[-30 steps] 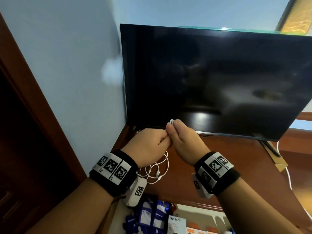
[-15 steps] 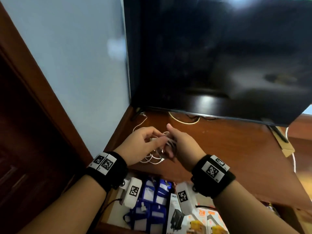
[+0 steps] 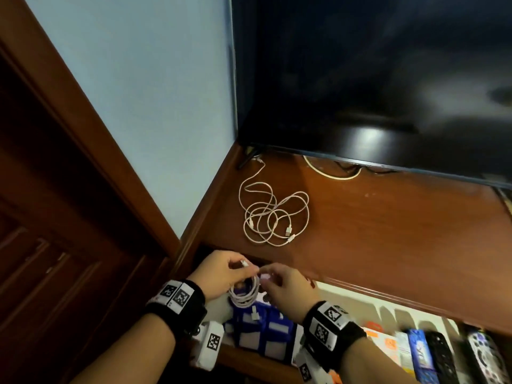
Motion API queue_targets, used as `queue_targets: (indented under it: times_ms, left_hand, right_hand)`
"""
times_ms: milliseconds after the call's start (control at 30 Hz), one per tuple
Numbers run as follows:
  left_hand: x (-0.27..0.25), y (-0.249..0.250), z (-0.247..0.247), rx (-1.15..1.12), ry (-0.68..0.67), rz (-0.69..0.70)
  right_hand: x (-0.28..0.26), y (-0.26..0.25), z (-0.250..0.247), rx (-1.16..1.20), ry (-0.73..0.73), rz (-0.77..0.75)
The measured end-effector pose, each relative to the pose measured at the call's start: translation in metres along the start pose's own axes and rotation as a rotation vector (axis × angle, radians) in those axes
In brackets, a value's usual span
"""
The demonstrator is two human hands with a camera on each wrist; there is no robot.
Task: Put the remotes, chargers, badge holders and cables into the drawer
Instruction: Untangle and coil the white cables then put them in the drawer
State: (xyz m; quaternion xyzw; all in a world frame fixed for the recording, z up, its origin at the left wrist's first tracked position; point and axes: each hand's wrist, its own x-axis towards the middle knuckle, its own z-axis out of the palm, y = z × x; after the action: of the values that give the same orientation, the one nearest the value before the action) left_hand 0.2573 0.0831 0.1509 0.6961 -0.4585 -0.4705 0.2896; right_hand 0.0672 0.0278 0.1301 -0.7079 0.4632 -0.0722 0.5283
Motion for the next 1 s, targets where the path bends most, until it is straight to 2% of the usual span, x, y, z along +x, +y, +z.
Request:
queue_targets:
  times_ms: [200,367,467,600,800,900,1000]
  left_hand:
    - [0.033,-0.065,0.007,0.422,-0.17,-0.113]
    - [0.051,-0.087,0.017,0.67,-0.357,-0.202]
    - [0.056,-0.091,0.02,0.71,-0.391,-0.254]
    - [0.063,-0.081,0.015,0.599,-0.348,-0.226]
    - [0.059,-0.085,-0.002,0.163,-0.322,-0.242]
    - [0.053,-0.08,-0.009,0.073,-0.353,-0.197]
    - [0.046,-0.075,-0.014,-0.013,-0.326,-0.169]
  right_hand:
    - [0.002,0.025,0.02,-0.363,-0.213,0.079]
    - [0.009,0.033,0.013,-0.404,-0.201,0.132]
    - [0.011,0.037,0.009,-0.397,-0.179,0.142]
    - [0.008,0.041,0.007,-0.401,-0.19,0.133]
    - [0.009,0.038,0.02,-0.32,-0.206,0.046]
    - [0.016,0.035,0.033,-0.319,-0.212,0.023]
    - [0.025,0.036,0.041,-0.289,-0.172,0.021]
